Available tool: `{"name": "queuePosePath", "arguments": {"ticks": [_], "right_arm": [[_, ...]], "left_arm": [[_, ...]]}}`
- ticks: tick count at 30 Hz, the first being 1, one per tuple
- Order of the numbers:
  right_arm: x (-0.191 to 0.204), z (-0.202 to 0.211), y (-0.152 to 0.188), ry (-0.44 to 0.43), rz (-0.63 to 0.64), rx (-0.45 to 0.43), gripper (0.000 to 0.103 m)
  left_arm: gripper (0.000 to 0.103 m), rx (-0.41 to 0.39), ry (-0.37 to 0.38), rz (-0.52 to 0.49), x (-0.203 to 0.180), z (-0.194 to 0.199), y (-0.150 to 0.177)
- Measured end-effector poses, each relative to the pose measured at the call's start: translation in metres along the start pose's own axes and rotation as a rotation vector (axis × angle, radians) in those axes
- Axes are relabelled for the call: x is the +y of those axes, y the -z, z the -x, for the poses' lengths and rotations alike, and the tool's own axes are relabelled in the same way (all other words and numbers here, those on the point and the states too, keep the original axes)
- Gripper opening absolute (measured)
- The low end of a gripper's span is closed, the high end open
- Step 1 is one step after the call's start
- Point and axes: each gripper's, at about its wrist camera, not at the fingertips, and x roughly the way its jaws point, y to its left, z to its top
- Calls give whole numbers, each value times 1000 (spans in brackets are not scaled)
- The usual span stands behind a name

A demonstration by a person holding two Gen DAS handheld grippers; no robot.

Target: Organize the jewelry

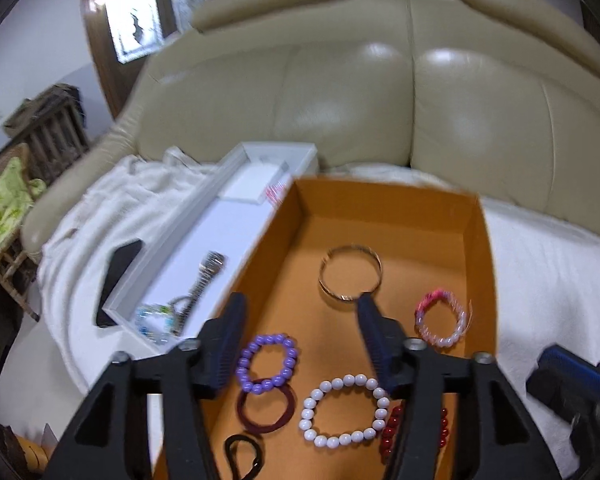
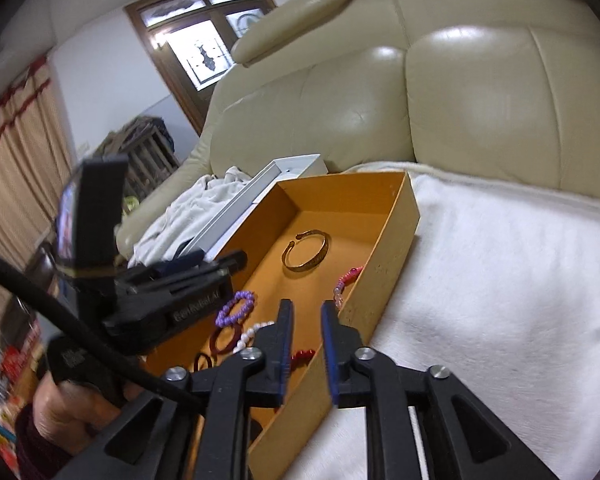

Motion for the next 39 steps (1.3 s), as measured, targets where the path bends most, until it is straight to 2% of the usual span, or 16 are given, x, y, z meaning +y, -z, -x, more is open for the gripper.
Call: {"name": "queuePosePath", "arguments": {"ticks": [3,4,5,7,9,14,17,26,31,39], "right_arm": [[10,26,5,27,66,-29,50],[14,37,7,33,87,-43,56],[17,45,8,36,99,-52,58],[25,64,10,58,119,-77,61],[33,78,12,76,114,-75,63],[55,105,29,136,87,-21,63],[71,123,40,140,80,-7,63],[118,162,59,205,99,-13,67],[136,181,58,220,106,-41,67],[151,187,54,222,121,-51,67]], "left_arm": [[72,-85,-60,-4,3,36,2],[79,-111,-88,-11,4,47,5],[86,-148,-123,-23,4,61,11],[93,-203,-170,-54,5,85,22],[95,-222,-185,-81,11,107,34],[95,-184,-177,-84,33,151,59],[95,-184,-168,-71,44,180,71],[95,-257,-126,-28,62,246,92],[95,-263,-126,-19,68,259,95],[95,-272,-139,13,75,268,95]]}}
